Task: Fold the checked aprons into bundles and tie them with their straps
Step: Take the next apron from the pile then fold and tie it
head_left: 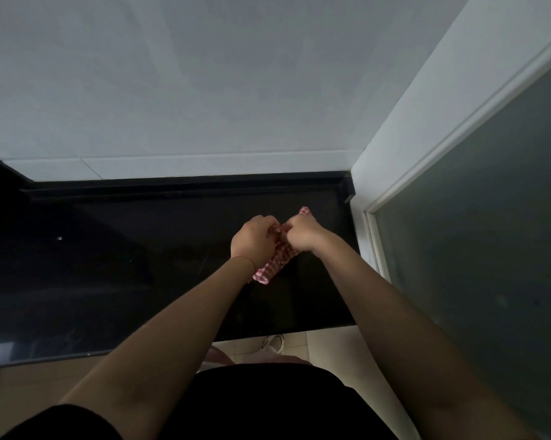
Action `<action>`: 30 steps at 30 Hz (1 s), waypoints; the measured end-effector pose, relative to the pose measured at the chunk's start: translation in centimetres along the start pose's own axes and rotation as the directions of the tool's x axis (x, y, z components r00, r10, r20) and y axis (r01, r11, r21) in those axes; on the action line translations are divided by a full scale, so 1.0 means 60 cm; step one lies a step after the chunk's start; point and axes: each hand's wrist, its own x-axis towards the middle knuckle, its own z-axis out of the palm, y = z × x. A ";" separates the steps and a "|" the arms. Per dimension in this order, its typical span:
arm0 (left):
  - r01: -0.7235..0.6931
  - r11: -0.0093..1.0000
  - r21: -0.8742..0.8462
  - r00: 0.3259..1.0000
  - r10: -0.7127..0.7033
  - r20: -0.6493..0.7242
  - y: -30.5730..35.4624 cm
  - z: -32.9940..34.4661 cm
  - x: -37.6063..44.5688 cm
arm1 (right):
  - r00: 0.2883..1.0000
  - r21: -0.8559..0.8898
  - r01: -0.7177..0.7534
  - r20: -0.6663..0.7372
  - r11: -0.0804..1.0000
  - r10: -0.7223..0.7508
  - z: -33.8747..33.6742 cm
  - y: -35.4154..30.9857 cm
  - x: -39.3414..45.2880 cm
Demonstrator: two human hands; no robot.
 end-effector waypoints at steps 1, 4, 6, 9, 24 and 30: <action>0.008 1.000 -0.004 1.000 -0.008 -0.026 0.001 -0.001 0.000 | 0.999 0.112 -0.046 0.033 0.993 0.043 -0.003 0.004 0.004; 0.061 0.992 -0.113 0.993 -0.072 -0.093 -0.001 -0.006 -0.003 | 0.989 0.404 -0.145 0.068 0.903 0.129 -0.005 0.009 0.008; 0.051 0.988 -0.144 0.997 -0.059 -0.048 -0.005 -0.005 -0.004 | 0.985 0.510 -0.173 0.073 0.843 0.157 -0.002 0.015 0.012; 0.039 0.984 -0.173 0.999 -0.034 0.029 -0.004 -0.009 -0.007 | 0.984 0.490 -0.174 0.066 0.854 0.163 -0.003 0.011 0.012; -0.016 1.000 -0.005 0.921 0.017 0.390 0.006 -0.037 0.029 | 0.987 0.515 0.119 -0.156 0.849 -0.043 0.016 0.054 -0.020; -0.133 0.975 0.179 0.885 0.036 0.463 -0.009 -0.057 0.022 | 0.965 0.295 0.160 -0.247 0.942 -0.087 0.026 0.056 -0.012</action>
